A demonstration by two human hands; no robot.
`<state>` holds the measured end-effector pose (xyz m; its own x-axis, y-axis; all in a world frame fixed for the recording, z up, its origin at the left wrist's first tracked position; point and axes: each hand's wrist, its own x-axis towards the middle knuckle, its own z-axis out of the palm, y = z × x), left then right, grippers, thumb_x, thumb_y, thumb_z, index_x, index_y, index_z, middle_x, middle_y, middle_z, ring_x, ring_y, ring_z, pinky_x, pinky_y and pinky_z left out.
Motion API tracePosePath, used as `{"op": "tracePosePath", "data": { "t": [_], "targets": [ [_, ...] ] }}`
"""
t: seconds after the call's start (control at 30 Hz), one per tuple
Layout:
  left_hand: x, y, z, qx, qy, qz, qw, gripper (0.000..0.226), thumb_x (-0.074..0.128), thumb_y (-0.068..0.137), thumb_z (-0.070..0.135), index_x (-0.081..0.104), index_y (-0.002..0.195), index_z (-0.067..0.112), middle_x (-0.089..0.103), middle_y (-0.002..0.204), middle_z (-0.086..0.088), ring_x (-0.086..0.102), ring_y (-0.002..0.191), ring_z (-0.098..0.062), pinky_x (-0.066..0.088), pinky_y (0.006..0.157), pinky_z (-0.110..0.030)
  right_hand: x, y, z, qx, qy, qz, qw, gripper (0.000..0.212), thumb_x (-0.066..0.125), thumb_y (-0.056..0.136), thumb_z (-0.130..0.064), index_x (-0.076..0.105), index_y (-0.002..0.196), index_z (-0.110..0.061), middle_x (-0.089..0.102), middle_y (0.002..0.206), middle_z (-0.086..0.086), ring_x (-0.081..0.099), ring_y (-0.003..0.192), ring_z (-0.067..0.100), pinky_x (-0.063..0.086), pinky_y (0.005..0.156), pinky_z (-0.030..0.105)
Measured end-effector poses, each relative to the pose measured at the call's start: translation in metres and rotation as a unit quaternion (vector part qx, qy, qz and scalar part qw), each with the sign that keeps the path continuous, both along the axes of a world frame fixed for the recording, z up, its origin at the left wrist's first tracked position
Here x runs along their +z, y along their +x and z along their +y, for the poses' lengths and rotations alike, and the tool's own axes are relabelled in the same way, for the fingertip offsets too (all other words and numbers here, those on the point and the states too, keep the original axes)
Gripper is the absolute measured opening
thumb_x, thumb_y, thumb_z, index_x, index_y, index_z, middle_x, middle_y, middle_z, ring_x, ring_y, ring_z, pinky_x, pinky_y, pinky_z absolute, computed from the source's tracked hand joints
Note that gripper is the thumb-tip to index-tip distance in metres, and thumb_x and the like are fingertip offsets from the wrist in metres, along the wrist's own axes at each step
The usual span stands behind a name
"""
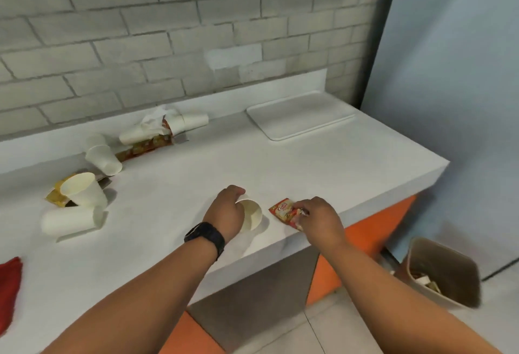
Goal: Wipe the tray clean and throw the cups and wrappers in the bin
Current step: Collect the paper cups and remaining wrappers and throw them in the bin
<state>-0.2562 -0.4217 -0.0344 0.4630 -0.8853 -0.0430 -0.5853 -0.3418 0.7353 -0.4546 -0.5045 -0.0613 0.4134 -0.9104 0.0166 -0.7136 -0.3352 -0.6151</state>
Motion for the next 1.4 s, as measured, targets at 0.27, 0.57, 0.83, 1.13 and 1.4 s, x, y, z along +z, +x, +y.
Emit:
{"op": "tracePosePath", "data": {
  "t": [0.27,0.57,0.83,1.13,1.4],
  "targets": [
    [-0.001,-0.164,-0.076,-0.118,-0.027,0.01,0.993,0.042,0.04,0.09,0.001,0.06,0.121,0.021,0.055,0.128,0.004,0.05,0.115,-0.014,0.04,0.092,-0.022,-0.022,-0.16,-0.04,-0.102,0.039,-0.022,0.994,0.035,0.061,0.088,-0.013,0.066,0.122,-0.021,0.059,0.118,0.007,0.056,0.109,0.023,0.046,0.09,0.032],
    [-0.064,-0.305,-0.136,-0.232,0.14,0.013,0.963,0.03,0.046,0.091,0.017,0.065,0.108,0.033,0.061,0.115,0.01,0.058,0.103,-0.016,0.051,0.087,-0.03,-0.106,-0.337,-0.073,-0.229,0.216,0.022,0.949,0.03,0.062,0.089,-0.011,0.067,0.118,-0.017,0.065,0.121,0.004,0.06,0.109,0.022,0.041,0.087,0.019],
    [-0.118,-0.35,-0.164,-0.179,0.253,0.017,0.951,0.026,0.046,0.089,0.012,0.051,0.112,0.023,0.059,0.104,-0.001,0.053,0.086,-0.019,0.041,0.06,-0.027,-0.154,-0.408,-0.12,-0.334,0.279,-0.011,0.9,0.022,0.062,0.086,-0.015,0.072,0.106,-0.018,0.069,0.112,0.002,0.063,0.108,0.024,0.044,0.088,0.024],
    [-0.147,-0.399,-0.223,-0.121,0.281,0.058,0.95,0.037,0.043,0.09,0.01,0.049,0.126,0.014,0.055,0.113,-0.007,0.055,0.096,-0.032,0.057,0.079,-0.042,-0.17,-0.445,-0.16,-0.386,0.269,-0.09,0.878,0.029,0.062,0.09,-0.025,0.065,0.117,-0.014,0.063,0.122,0.004,0.058,0.117,0.022,0.039,0.093,0.022],
    [-0.157,-0.451,-0.254,-0.137,0.265,0.234,0.925,0.048,0.054,0.093,0.013,0.041,0.14,0.013,0.053,0.135,-0.014,0.058,0.118,-0.032,0.052,0.093,-0.043,-0.186,-0.46,-0.139,-0.363,0.303,-0.09,0.877,0.02,0.057,0.093,-0.017,0.07,0.101,-0.005,0.066,0.111,0.017,0.059,0.107,0.033,0.044,0.094,0.037]
  ]
}}
